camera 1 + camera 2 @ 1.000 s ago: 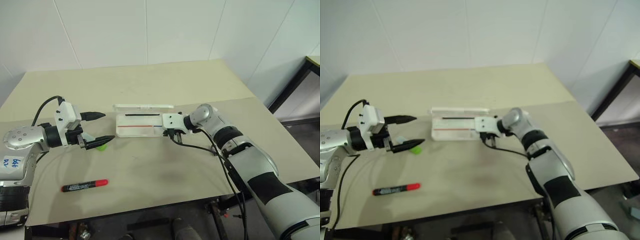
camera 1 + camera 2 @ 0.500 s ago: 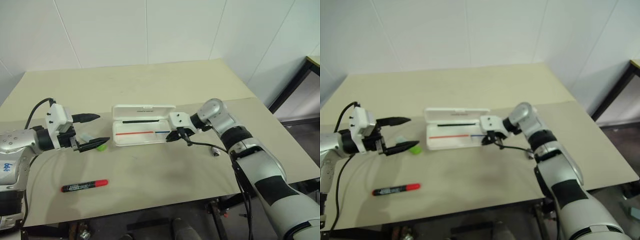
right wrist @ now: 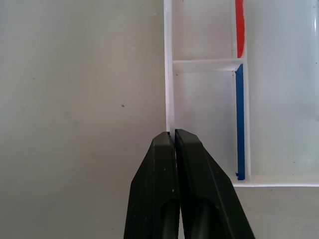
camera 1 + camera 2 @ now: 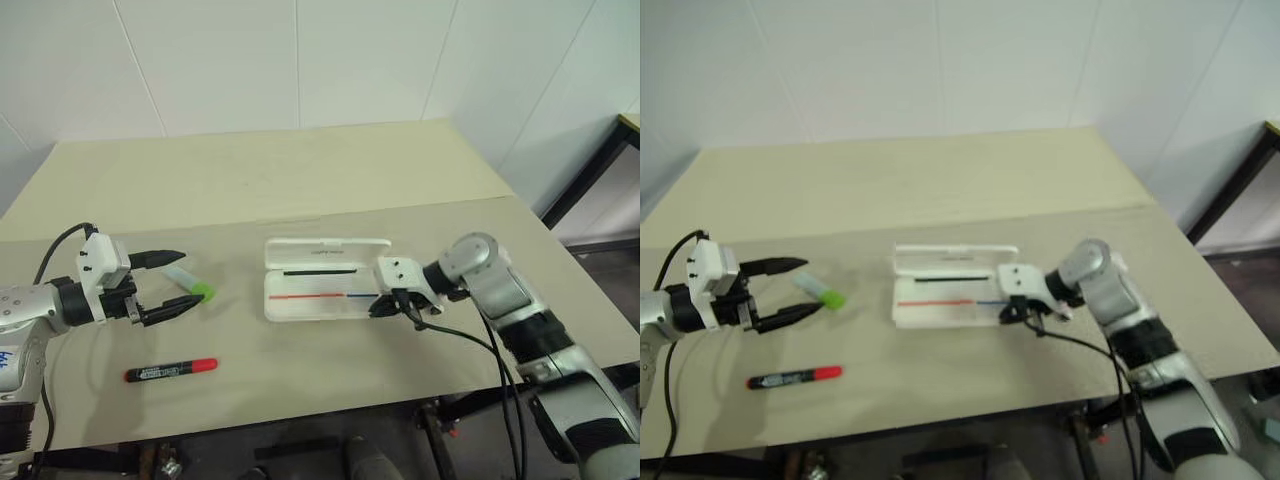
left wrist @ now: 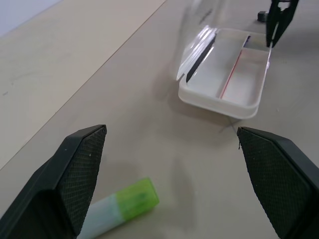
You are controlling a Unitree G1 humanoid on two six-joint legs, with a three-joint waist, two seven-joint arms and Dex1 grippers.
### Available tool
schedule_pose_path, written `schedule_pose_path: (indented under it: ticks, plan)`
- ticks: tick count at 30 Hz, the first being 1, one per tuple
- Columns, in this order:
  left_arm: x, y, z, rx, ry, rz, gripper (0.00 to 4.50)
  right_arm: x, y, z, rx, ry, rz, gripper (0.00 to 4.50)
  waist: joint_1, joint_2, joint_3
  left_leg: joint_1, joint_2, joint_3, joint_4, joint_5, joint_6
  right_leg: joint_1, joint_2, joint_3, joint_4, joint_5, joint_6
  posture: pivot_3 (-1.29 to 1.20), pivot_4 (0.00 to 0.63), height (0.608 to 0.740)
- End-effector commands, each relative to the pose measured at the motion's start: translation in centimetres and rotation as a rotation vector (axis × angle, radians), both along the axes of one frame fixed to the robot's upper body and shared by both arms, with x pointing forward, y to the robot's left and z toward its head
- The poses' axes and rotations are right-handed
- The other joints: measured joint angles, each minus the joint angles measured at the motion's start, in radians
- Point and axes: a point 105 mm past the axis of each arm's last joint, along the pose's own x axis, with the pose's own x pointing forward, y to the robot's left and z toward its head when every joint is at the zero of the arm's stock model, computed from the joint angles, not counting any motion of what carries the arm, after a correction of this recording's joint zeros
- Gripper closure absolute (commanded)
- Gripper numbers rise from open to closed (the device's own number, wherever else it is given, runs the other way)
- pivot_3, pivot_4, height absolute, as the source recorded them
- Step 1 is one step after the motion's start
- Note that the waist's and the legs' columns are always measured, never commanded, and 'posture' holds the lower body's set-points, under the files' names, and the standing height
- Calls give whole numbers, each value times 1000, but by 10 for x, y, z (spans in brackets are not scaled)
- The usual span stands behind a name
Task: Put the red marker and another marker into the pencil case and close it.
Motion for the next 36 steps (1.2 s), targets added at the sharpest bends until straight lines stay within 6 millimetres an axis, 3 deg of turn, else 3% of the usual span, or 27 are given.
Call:
schedule_pose_path:
  ticks: [1,14,20,23,27,36]
  plan:
    - [-1,2,6,19,-29,2,0,-15,5,1,-4,30,20,4488,9,0,0,0,0,0,0,0,0,0,0,0,0,0,0,0,150,740]
    - [-1,-1,2,14,-12,-9,0,-22,23,-4,-8,47,11,4488,27,0,0,0,1,0,0,0,0,0,1,-1,-1,-1,-2,0,150,740]
    - [-3,-1,1,12,-11,-5,0,-19,19,-9,-50,46,4,4488,26,-1,-1,1,5,1,0,0,-1,0,4,-1,-1,-1,-4,0,150,740]
    - [-4,0,0,11,-11,-2,0,-17,20,-8,-51,34,9,3833,28,-1,-1,1,6,1,0,0,-1,0,6,-1,-1,-1,-5,0,150,740]
    - [-4,0,0,10,-11,1,0,-14,28,-1,-23,8,26,2460,30,-1,-1,1,6,1,0,-1,-1,0,6,-1,-1,-1,-5,0,150,740]
    - [-5,0,0,10,-11,3,0,-19,32,2,-19,15,60,2460,32,-1,0,0,6,0,-1,-1,-2,0,6,-1,-2,-2,-6,0,150,740]
